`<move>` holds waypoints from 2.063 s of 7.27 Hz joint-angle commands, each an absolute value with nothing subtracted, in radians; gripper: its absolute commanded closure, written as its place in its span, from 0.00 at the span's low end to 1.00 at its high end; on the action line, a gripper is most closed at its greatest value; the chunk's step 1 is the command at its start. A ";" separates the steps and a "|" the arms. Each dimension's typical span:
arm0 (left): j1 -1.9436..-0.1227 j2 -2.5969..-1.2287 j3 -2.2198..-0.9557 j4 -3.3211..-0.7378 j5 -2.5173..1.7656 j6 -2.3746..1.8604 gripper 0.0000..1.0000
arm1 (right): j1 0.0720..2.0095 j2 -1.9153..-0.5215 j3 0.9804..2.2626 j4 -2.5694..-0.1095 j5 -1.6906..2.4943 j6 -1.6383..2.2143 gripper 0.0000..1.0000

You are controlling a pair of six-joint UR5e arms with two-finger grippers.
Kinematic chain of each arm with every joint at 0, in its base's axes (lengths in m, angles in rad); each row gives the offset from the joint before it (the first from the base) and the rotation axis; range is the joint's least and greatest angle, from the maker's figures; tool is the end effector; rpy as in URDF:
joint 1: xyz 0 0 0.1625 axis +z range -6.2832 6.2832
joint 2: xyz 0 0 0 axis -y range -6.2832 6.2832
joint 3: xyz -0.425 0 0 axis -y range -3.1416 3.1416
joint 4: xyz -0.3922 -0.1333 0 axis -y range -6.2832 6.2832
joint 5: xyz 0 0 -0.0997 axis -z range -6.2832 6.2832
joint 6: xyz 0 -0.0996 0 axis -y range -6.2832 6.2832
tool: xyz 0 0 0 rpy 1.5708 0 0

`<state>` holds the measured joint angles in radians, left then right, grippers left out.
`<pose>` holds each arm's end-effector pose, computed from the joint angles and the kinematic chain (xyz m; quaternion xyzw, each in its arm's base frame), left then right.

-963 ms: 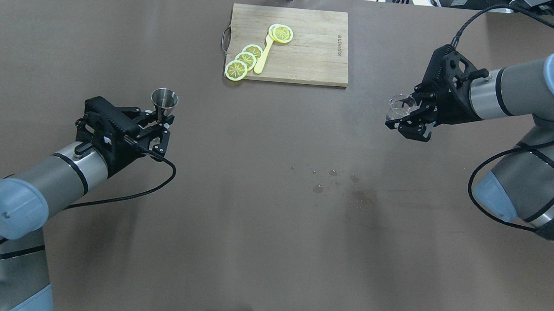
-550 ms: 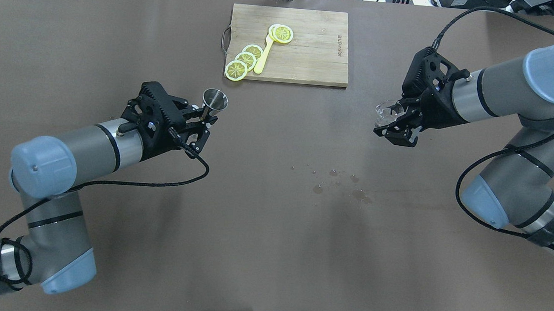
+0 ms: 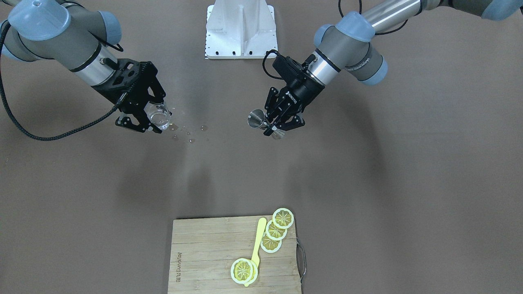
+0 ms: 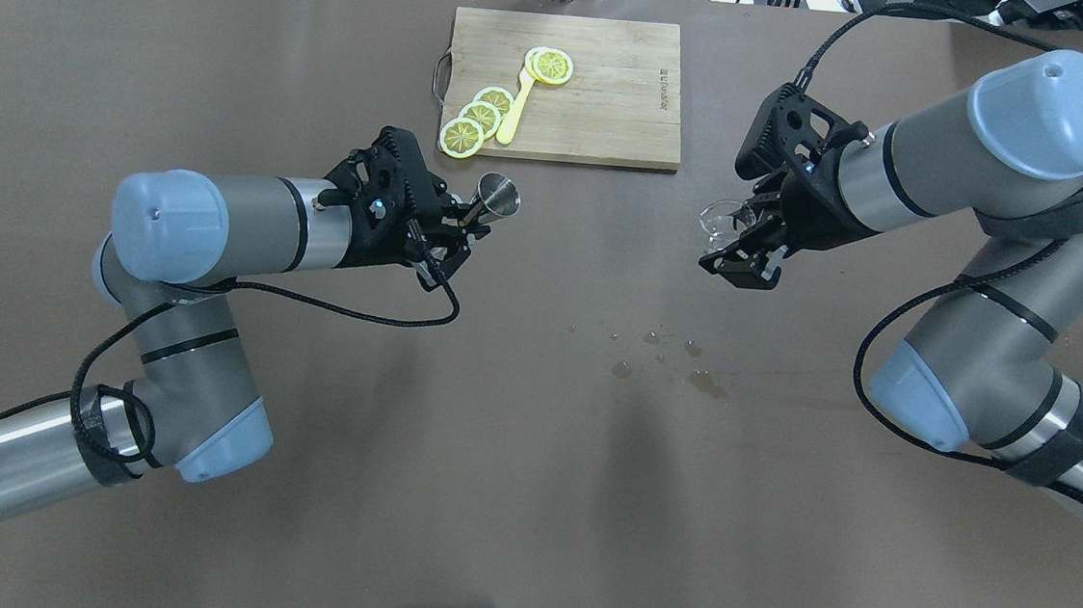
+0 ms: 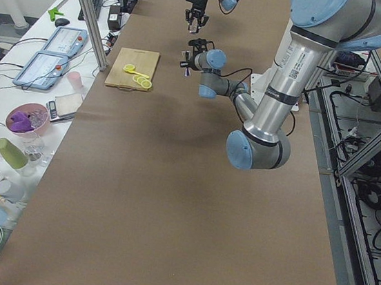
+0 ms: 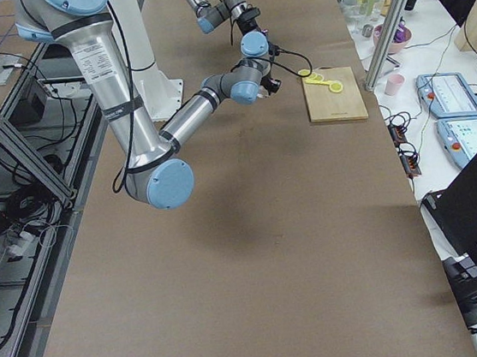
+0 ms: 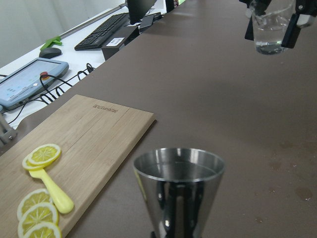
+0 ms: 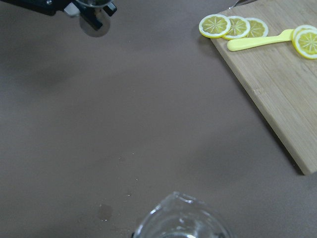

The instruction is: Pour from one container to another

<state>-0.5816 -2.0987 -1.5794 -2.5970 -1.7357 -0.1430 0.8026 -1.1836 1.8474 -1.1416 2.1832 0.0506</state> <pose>0.4791 -0.4549 0.2303 0.5610 0.4258 0.3434 0.6213 -0.3536 -0.4754 0.2633 0.3521 -0.4335 -0.4327 0.7077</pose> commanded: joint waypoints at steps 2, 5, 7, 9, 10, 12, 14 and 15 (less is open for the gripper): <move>-0.643 -2.210 -1.322 -2.811 -1.968 -0.095 1.00 | 0.782 -1.109 1.888 -1.334 2.191 0.005 1.00; -0.649 -2.310 -1.165 -2.896 -2.040 -0.065 1.00 | 0.750 -1.112 1.937 -1.433 2.177 0.003 1.00; -0.646 -2.338 -1.134 -2.930 -2.040 -0.064 1.00 | 0.746 -1.092 1.931 -1.503 2.163 0.002 1.00; -0.631 -2.368 -1.094 -2.985 -2.036 -0.064 1.00 | 0.733 -1.059 1.922 -1.562 2.132 0.002 1.00; -0.611 -2.373 -1.094 -2.993 -2.025 -0.064 1.00 | 0.729 -1.048 1.911 -1.563 2.116 0.002 1.00; -0.562 -2.375 -1.092 -3.013 -1.965 -0.080 1.00 | 0.726 -1.034 1.895 -1.565 2.111 0.000 1.00; -0.526 -2.376 -1.094 -3.019 -1.950 -0.087 1.00 | 0.726 -0.996 1.885 -1.638 2.112 -0.026 1.00; -0.509 -2.379 -1.094 -3.028 -1.933 -0.087 1.00 | 0.721 -0.983 1.881 -1.667 2.117 -0.028 1.00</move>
